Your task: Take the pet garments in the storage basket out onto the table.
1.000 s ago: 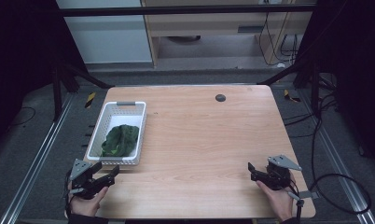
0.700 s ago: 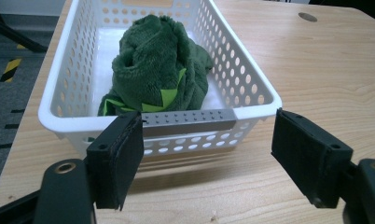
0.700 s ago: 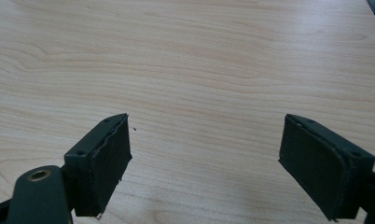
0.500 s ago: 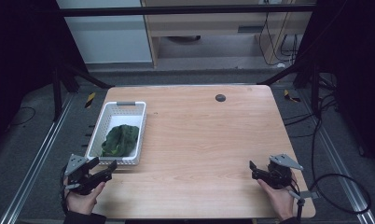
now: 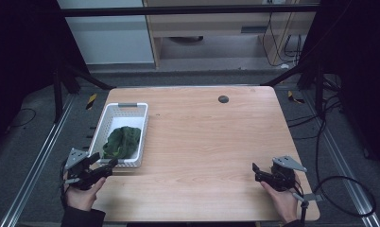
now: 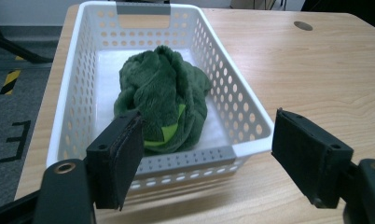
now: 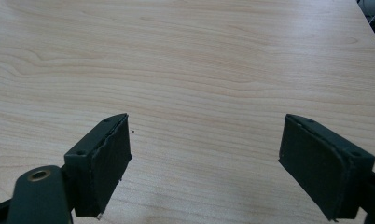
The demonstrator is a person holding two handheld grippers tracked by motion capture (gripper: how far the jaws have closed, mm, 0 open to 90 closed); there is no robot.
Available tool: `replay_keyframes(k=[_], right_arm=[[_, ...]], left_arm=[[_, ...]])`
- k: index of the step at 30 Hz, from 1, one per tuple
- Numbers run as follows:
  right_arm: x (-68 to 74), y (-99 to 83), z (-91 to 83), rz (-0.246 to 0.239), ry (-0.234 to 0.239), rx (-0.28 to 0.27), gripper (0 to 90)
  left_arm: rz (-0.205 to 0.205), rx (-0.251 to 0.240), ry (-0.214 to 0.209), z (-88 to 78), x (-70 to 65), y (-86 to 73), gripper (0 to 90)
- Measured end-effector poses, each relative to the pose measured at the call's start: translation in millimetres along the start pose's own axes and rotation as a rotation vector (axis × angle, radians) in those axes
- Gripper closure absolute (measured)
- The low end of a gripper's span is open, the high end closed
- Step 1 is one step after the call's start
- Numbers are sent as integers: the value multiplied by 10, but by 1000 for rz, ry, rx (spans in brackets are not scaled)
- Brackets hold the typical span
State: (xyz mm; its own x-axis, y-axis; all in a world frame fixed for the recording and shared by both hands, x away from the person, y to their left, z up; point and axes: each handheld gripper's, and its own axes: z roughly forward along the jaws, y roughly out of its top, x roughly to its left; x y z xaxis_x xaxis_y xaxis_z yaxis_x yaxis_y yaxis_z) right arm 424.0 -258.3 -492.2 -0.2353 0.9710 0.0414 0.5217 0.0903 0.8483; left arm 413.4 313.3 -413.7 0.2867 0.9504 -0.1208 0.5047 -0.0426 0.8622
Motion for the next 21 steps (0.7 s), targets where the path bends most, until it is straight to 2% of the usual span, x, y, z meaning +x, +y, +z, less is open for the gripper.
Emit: replay_keyframes(k=[7, 11, 21], right_arm=[[-3, 10, -18, 5, 6, -6, 163], [-5, 7, -11, -1, 3, -1, 163], [-1, 13, -22, 2, 0, -9, 163]], left_arm=[[31, 9, -3, 52, -16, 185, 242], [37, 10, -4, 83, -14, 240, 244], [67, 52, 9, 184, 11, 403, 241]])
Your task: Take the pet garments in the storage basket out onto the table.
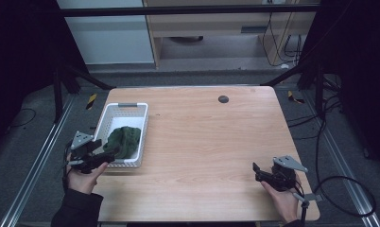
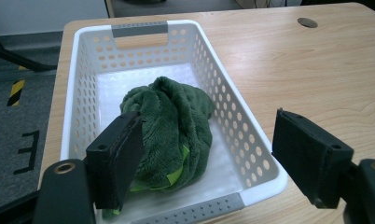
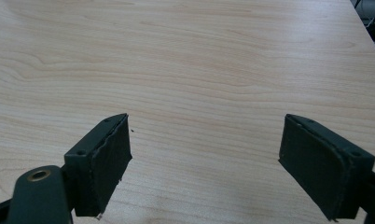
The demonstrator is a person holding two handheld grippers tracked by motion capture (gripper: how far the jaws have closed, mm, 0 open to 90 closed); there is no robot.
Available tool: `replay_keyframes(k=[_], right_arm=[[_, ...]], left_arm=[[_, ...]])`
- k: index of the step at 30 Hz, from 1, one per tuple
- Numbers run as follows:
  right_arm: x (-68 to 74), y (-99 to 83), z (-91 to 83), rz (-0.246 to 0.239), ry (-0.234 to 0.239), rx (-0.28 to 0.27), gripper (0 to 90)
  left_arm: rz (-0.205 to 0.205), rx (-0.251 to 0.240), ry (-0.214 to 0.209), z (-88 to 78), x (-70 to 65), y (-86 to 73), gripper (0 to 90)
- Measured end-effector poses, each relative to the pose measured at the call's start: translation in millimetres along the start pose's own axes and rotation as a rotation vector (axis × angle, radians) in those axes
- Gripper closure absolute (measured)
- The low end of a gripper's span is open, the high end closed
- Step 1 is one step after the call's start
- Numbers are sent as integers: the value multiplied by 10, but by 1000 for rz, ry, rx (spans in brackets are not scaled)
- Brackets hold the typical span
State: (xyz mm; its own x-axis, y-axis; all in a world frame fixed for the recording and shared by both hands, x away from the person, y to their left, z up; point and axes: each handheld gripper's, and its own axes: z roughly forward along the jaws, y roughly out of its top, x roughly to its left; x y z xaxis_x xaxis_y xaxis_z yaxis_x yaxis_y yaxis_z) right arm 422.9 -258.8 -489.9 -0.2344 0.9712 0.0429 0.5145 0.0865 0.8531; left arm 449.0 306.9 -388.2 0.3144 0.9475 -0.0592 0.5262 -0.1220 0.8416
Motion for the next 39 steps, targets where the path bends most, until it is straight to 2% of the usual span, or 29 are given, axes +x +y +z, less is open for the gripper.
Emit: replay_keyframes(k=[7, 14, 21, 25, 31, 39], right_arm=[[4, -1, 11, -10, 2, 5, 162], [9, -1, 14, -4, 8, 9, 161], [11, -5, 22, -7, 14, 18, 158], [12, -4, 22, -11, 15, 22, 156], [9, -8, 32, -16, 17, 26, 154], [21, -10, 40, -15, 22, 36, 152]], left_arm=[[25, 33, 16, 63, 36, 100, 237], [39, 57, 14, 128, 43, 196, 231], [57, 92, 16, 212, 37, 243, 222], [62, 112, 32, 254, 78, 272, 213], [67, 134, 32, 283, 132, 294, 202], [84, 187, 31, 379, 155, 344, 179]])
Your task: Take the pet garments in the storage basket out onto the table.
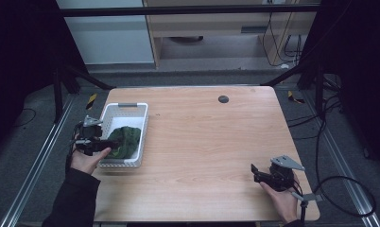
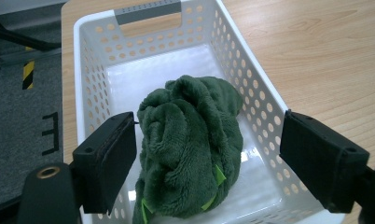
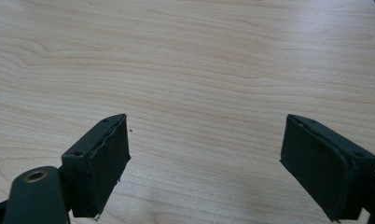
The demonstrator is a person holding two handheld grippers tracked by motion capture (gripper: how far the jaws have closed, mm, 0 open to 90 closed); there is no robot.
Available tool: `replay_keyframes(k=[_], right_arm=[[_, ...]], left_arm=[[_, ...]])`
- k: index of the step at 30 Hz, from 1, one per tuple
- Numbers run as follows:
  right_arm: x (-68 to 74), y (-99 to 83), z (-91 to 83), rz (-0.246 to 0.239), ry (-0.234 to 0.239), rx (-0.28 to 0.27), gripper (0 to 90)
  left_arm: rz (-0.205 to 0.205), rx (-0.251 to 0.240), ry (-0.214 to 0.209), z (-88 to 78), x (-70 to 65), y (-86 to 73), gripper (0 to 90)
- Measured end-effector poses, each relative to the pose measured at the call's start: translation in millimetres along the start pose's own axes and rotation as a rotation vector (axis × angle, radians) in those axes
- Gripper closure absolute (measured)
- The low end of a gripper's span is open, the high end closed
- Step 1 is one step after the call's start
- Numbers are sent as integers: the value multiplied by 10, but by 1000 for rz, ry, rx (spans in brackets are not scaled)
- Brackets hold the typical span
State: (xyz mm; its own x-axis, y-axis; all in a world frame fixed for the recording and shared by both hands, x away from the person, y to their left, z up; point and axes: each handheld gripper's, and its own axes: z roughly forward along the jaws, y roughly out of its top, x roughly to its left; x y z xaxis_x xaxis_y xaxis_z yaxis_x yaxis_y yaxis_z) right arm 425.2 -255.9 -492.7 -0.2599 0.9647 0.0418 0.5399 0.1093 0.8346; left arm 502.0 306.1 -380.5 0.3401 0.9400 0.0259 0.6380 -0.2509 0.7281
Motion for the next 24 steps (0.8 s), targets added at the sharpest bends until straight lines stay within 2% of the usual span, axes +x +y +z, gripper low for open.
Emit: replay_keyframes(k=[8, 17, 24], right_arm=[[-9, -4, 5, -5, -2, 4, 152], [-9, -10, 18, -11, 0, 14, 152], [-8, -10, 23, -8, 3, 19, 152]], left_arm=[[14, 27, -1, 71, -13, 78, 174], [25, 81, 11, 175, 29, 171, 171], [23, 113, 16, 252, 51, 186, 169]])
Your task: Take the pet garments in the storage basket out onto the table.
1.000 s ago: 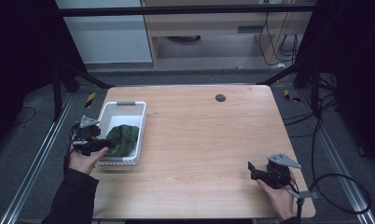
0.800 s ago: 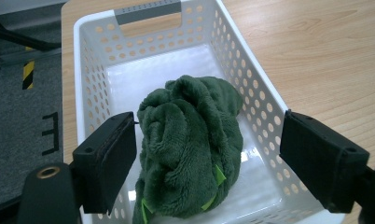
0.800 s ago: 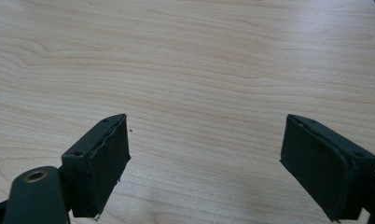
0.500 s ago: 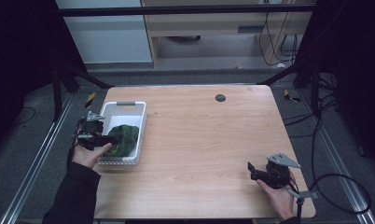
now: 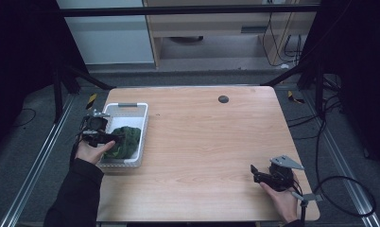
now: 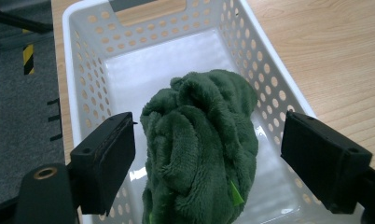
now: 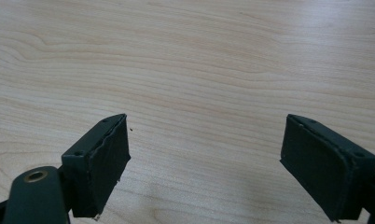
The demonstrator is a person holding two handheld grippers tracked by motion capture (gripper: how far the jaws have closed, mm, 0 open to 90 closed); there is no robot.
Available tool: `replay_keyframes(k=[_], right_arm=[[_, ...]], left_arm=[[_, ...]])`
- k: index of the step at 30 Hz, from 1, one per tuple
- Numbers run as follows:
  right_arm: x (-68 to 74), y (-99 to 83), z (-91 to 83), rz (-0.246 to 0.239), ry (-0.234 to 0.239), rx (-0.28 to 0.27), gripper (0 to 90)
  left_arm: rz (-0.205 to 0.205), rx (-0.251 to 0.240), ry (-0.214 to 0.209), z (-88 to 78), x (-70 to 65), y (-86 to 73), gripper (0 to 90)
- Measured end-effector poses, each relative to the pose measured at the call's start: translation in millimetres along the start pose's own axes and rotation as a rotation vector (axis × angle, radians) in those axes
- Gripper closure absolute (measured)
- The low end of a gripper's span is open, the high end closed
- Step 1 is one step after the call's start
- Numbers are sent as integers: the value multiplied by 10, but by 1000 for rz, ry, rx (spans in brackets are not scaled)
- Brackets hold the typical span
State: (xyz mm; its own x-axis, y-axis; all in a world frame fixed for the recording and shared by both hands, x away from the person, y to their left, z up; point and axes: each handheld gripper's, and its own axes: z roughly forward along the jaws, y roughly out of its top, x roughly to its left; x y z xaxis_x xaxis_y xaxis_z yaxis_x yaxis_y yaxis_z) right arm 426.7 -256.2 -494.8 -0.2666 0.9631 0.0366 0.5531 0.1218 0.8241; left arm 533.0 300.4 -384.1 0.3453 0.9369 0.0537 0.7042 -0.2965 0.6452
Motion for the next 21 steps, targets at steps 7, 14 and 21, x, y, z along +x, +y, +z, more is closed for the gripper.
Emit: replay_keyframes(k=[7, 14, 21], right_arm=[[1, -2, 6, -4, -1, 6, 151], [-1, -4, 12, -10, 2, 10, 151], [3, -6, 15, -4, 4, 17, 150]], left_arm=[[-2, 30, 4, 69, 42, 7, 165], [-3, 70, -3, 152, 61, 18, 165], [-1, 94, -8, 218, 69, 26, 163]])
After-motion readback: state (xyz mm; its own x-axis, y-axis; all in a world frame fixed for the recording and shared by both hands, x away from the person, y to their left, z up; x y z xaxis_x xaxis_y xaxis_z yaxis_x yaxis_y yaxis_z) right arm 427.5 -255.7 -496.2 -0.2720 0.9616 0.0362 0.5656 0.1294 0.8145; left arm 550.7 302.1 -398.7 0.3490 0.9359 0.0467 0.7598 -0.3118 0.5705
